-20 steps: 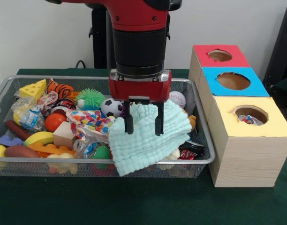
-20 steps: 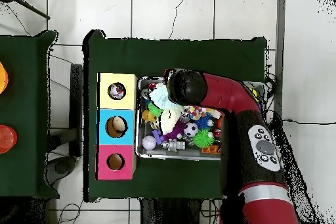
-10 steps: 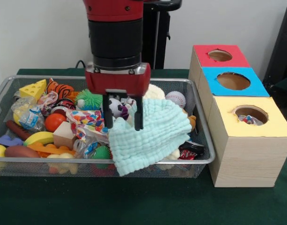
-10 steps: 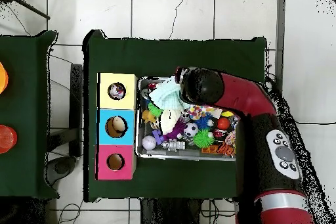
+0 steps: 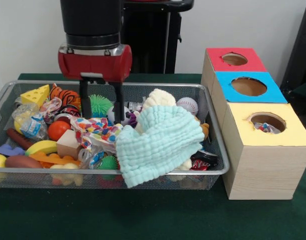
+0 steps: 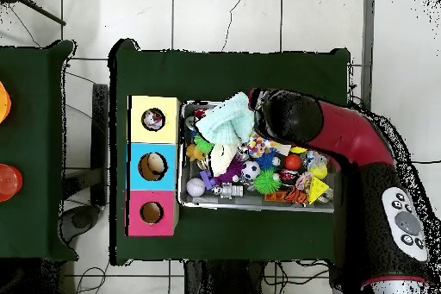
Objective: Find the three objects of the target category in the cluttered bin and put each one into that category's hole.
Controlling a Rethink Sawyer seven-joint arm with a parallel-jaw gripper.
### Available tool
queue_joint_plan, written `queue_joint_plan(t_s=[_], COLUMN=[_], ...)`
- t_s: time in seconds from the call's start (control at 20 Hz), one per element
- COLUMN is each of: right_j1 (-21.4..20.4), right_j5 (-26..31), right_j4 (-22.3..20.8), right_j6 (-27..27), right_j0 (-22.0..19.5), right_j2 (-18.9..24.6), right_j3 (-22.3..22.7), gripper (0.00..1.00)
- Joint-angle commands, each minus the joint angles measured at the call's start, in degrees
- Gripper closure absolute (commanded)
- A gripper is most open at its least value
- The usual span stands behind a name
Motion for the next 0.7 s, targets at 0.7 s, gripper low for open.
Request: queue_joint_plan(t_s=[0.7], right_j1=[4.7], right_j5=[0.4], right_j4=[-8.4], right_j6=[-6.4], right_j0=[-1.6], right_j2=[4.2], right_j3=[6.4], gripper=[0.0])
